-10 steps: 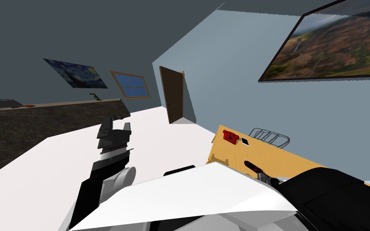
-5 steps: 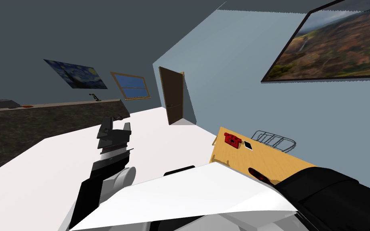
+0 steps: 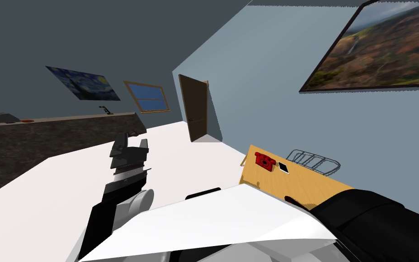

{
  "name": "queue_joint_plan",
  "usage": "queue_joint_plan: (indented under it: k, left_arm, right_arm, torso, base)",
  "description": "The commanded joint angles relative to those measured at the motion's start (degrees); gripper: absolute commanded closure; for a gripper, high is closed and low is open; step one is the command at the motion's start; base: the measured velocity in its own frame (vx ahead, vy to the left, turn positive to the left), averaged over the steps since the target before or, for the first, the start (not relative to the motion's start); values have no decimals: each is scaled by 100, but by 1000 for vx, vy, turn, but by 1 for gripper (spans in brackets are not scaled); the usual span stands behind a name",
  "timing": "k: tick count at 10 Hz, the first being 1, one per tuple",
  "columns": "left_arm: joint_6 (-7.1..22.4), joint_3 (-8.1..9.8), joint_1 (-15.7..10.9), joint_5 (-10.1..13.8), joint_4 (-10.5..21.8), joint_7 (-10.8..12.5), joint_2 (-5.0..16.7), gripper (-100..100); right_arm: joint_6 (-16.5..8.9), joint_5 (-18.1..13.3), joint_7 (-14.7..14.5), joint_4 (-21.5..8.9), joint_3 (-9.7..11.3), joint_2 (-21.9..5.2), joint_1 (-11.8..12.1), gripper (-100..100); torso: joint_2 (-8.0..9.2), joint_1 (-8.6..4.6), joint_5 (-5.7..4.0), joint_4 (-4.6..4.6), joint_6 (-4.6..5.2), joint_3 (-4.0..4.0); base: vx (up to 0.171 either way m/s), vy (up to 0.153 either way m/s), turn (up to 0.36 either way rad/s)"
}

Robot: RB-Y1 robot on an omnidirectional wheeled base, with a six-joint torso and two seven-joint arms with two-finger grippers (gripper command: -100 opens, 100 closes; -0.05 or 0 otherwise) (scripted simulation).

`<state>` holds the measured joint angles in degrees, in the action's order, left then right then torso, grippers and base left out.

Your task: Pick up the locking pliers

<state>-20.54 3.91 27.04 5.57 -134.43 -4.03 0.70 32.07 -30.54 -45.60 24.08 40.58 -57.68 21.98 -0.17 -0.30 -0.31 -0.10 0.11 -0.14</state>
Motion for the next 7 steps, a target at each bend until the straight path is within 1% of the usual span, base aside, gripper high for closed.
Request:
queue_joint_plan:
  k: [1,2,4,5,6,7]
  left_arm:
    - [0,0,0,0,0,0,0,0]
    - [0,0,0,0,0,0,0,0]
    - [0,0,0,0,0,0,0,0]
    - [0,0,0,0,0,0,0,0]
    - [0,0,0,0,0,0,0,0]
    - [0,0,0,0,0,0,0,0]
  right_arm:
    - [-158,-12,182,286,67,-129,115,-100]
    - [-17,-29,257,320,179,-148,241,-100]
    - [-17,-29,257,320,179,-148,241,-100]
    - [87,-41,311,306,260,-170,336,-100]
    - [21,-35,295,368,227,-186,313,-100]
    - [13,-36,320,391,235,-196,329,0]
  torso:
    - [0,0,0,0,0,0]
    - [8,6,1,2,0,5]
    - [0,-4,-2,0,-1,0]
    - [4,2,0,1,0,2]
    - [2,1,1,1,1,2]
    - [8,4,0,2,-1,4]
  base:
    - [20,-8,1]
    - [48,-35,10]
    - [46,-30,5]
    - [50,-25,7]
    - [26,-15,1]
    - [0,0,0]
